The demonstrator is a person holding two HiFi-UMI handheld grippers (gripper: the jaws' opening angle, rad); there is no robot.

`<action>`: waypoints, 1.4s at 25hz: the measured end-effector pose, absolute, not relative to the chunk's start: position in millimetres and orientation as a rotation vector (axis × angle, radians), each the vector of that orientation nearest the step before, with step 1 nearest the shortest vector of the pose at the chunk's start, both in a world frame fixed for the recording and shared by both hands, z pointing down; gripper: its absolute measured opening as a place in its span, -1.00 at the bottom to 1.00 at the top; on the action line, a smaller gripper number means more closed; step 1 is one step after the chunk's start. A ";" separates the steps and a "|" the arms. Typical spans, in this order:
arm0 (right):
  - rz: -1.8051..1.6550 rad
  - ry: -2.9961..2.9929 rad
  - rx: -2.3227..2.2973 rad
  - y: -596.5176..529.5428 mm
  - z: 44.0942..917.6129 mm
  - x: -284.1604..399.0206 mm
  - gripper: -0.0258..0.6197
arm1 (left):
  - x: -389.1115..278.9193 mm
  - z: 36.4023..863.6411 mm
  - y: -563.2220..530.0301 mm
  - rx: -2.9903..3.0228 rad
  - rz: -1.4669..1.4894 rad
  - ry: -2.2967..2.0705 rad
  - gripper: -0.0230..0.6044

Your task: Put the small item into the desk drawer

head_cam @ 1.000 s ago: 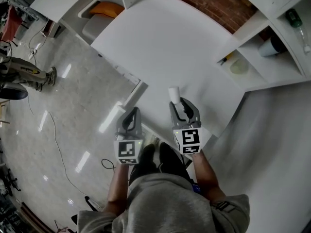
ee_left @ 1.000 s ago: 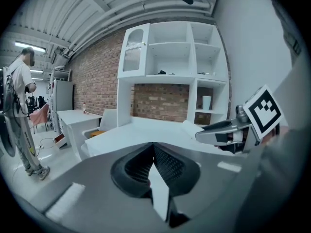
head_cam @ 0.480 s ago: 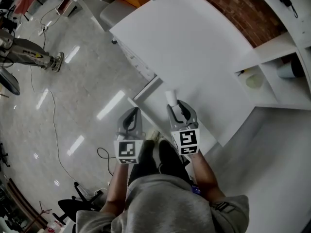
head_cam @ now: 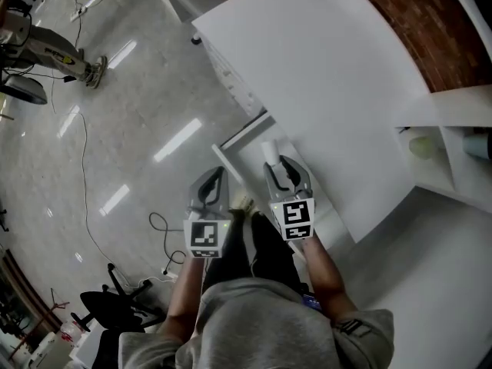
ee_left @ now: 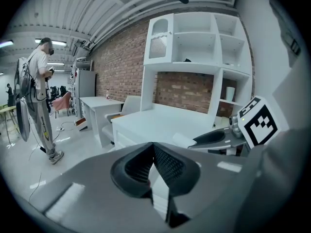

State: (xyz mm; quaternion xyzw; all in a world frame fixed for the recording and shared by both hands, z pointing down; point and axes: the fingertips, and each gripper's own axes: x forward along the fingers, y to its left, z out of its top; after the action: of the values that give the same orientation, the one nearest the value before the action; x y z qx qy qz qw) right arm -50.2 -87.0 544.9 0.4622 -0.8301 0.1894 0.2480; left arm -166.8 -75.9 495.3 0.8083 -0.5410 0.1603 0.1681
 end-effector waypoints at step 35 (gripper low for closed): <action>0.680 -2.104 1.119 -112.9 744.9 -45.5 -0.43 | -144.8 625.4 -99.6 2.202 0.538 -1.410 -0.89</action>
State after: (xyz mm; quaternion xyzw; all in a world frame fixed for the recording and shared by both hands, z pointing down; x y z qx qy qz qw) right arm -45.5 -112.9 744.9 0.4268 -0.8028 0.2593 0.3257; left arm -144.8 -99.6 625.4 0.8019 -0.5137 0.1959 0.2338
